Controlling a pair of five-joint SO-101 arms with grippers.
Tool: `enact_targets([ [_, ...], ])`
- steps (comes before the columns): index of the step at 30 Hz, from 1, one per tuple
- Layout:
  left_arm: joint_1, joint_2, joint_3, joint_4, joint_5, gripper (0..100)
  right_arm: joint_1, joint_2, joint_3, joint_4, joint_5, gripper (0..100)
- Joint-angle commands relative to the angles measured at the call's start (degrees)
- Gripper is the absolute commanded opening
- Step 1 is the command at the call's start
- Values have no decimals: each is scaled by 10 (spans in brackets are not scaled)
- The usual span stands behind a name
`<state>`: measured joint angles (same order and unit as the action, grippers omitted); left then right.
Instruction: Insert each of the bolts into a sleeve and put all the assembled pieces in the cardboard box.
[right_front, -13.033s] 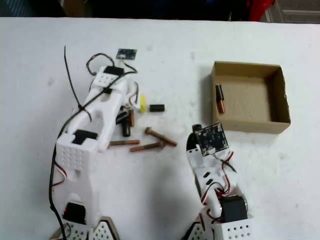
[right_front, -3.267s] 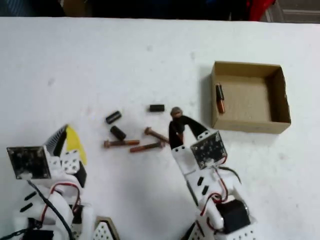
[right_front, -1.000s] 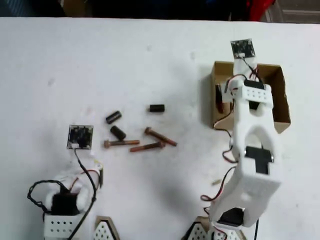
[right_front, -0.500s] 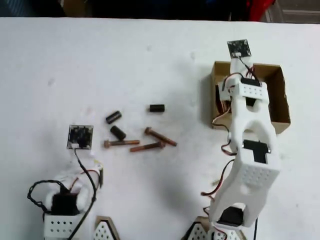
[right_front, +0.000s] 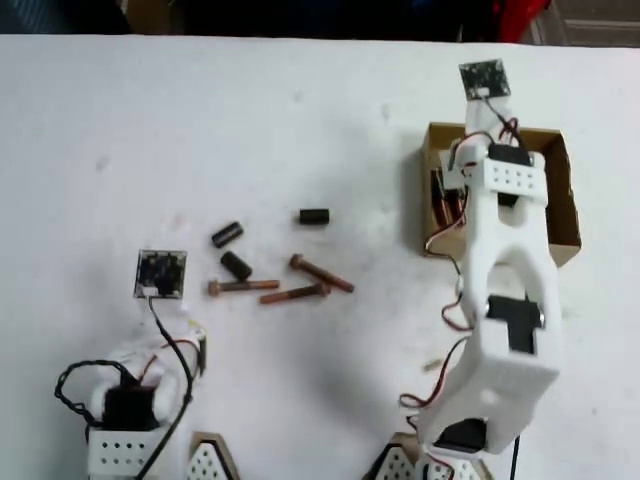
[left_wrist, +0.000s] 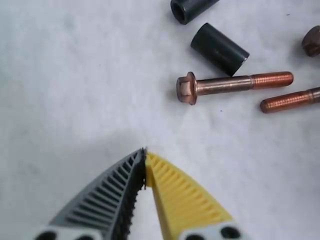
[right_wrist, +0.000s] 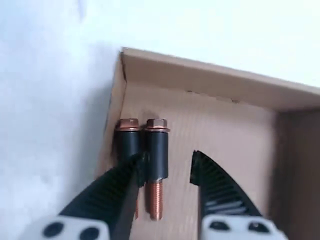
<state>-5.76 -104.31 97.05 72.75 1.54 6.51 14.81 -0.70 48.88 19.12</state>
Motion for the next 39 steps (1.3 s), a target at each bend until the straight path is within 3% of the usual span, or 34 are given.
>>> enact_targets([
  [1, -4, -4, -1, 8, -4, 24, -29, -100, -24, 59, 5, 111],
  [15, -7, -4, -1, 8, -4, 24, -174, -288, -18, 228, 7, 112],
  [25, -55, -4, -1, 8, -4, 24, -265, -290, 93, 172, 9, 112],
  [30, -66, -4, -1, 8, -2, 24, -313, -288, 148, 143, 70, 111],
  [39, -179, -4, -1, 8, -4, 24, -407, -285, 196, 120, 76, 112],
])
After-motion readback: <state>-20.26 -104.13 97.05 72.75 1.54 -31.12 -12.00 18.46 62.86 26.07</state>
